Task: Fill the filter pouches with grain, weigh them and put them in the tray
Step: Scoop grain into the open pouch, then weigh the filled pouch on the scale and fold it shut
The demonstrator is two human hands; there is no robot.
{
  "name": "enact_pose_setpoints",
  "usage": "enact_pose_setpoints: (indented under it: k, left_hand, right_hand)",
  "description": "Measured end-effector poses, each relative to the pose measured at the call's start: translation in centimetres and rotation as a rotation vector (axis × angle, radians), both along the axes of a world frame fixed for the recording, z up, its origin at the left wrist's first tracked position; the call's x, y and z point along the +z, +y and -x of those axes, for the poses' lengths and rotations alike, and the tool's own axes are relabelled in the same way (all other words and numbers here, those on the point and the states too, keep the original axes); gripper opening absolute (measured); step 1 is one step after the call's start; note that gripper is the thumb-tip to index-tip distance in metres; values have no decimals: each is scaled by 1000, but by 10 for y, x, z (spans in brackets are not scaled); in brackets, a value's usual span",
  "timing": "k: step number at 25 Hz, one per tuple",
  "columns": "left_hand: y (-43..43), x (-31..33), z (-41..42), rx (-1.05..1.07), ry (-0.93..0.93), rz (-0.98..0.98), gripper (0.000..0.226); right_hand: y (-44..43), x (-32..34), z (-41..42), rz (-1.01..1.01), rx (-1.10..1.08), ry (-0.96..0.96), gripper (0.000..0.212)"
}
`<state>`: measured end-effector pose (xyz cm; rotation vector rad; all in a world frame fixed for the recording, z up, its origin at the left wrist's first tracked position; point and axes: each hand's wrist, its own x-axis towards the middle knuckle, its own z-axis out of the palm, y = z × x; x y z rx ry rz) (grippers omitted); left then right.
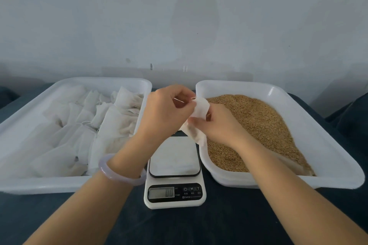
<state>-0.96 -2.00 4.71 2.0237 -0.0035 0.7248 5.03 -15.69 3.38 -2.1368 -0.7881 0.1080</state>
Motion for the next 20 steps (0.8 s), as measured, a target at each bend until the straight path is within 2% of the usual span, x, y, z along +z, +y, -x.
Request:
enact_pose_setpoints:
  k: [1,2,4,5,6,8,10,14,16,20]
  left_hand:
    - [11,-2,3,-46,20,-22,42]
    - [25,-4,5,-102,76,-67,63]
    - [51,-10,5,-154,288,-251,102]
    - [60,-14,5,-156,421,-351,106]
    - [65,-18,4,-160,542,-428,98]
    - [65,-29,1,-164,681,-553,56]
    - [62,-36,-4,-126,657,-623,19]
    - [59,-38,-11,-153,553,-547,16]
    - [58,-40,-9,-155,564,-564,15]
    - [63,-47,-8,-159,591,-656,14]
  right_hand:
    - [8,-4,-2,23,33,-34,19]
    - [13,-7,-4,62,81,-60,28]
    - [22,-14,-8,149,181,-83,23]
    - [25,-18,-11,192,226,-82,12]
    - [29,-21,-13,211,261,-78,6]
    - [32,-27,-16,214,271,-84,16]
    - [31,-31,-19,203,249,-132,16]
    - [28,-39,-18,348,275,-187,15]
    - [29,-39,-17,387,251,-204,5]
    - [32,-40,-16,411,173,-232,21]
